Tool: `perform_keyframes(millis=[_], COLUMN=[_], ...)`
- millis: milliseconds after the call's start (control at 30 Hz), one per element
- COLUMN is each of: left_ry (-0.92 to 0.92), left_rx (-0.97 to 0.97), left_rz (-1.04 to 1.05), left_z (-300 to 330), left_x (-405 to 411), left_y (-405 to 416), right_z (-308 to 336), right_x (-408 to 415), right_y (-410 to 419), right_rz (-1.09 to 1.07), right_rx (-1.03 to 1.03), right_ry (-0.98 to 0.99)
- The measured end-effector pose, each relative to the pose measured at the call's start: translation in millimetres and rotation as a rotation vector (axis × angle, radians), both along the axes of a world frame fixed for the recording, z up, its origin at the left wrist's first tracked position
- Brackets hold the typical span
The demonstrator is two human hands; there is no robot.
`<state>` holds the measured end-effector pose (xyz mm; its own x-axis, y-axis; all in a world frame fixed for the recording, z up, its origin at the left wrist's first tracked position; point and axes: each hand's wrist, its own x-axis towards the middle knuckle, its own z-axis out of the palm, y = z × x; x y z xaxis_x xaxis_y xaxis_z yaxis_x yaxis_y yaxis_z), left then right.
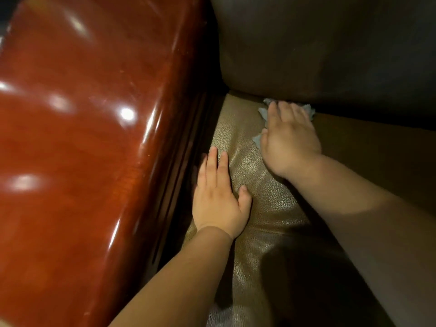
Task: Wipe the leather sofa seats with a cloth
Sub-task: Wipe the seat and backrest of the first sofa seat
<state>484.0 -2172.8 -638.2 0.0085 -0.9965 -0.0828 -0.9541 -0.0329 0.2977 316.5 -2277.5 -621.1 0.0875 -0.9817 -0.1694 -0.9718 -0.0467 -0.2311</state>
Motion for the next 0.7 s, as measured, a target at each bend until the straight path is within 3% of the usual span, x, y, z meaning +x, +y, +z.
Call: perform_keyframes(millis=[133,233,333,500,700], left_ry=[0.012,0.02,0.008,-0.031,0.033], left_rx=[0.025,0.01,-0.006,0.022,-0.024], left_rz=[0.002,-0.009,-0.012,-0.03,-0.046], left_z=[4.0,4.6,-1.0,-1.7,-1.8], left_x=[1.4,0.7,1.3,2.3,5.4], left_y=[0.0,-0.3,0.0,-0.5,0.0], right_z=[17.9,26.1,20.6,9.7,19.8], right_x=[-55.6,-79.7,-32.1,61.5,-15.8], right_y=[22.3,43.1,29.4,-10.3,8.9], right_rz=[0.184,0.097,-0.083,0.09,0.15], right_rx=[0.104,0.1,0.074,0.062,0.01], right_ry=[-0.019,0.01,-0.036,-0.085,-0.043])
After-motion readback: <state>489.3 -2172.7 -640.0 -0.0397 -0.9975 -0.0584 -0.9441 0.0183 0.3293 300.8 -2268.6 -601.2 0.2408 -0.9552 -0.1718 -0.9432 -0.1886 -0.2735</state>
